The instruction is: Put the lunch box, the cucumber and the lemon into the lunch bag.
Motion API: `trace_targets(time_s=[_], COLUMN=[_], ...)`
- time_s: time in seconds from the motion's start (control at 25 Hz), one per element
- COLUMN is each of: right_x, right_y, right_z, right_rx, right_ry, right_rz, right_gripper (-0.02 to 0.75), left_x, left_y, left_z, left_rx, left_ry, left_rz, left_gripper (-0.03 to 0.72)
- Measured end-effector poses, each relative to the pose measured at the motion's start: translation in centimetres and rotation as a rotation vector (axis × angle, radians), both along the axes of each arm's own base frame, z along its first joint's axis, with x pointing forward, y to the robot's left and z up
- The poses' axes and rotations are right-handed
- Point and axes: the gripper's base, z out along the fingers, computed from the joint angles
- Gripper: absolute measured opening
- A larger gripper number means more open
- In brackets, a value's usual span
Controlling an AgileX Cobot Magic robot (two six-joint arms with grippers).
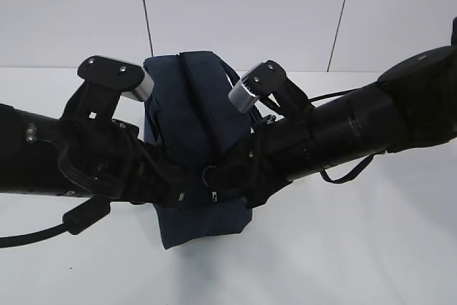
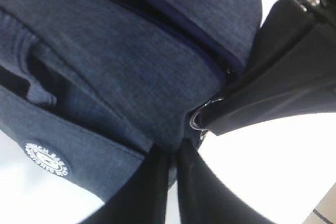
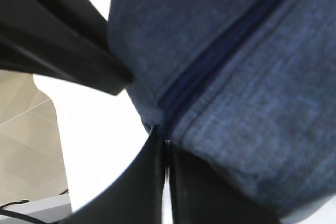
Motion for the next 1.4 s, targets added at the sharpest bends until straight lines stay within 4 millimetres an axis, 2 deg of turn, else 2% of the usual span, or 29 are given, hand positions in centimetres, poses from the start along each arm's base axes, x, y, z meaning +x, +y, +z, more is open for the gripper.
trace_targets(time_s=[0.48,0.8,1.4], right_x=[0.0,-0.6,-0.2], right_y=[-0.1,-0.6,-0.3], right_z=[0.0,2.7,4.0], right_rx=[-0.013,-0.018,0.057], right_ry=[-0.025,-0.131,-0.151], right_rz=[0.016,0.027,-0.016], right_gripper=[0.02,0.02,0.02], left_x=[0.0,0.0,0.1], left_y=[0.0,0.0,0.0], left_z=[0.0,-0.1,0.0], left_rx=[0.004,0.016,0.018], left_ry=[-0.001,-0.015,-0.019], left_rz=[-0.003,-0.015,-0.016], left_gripper=[0.004,0.004,0.004])
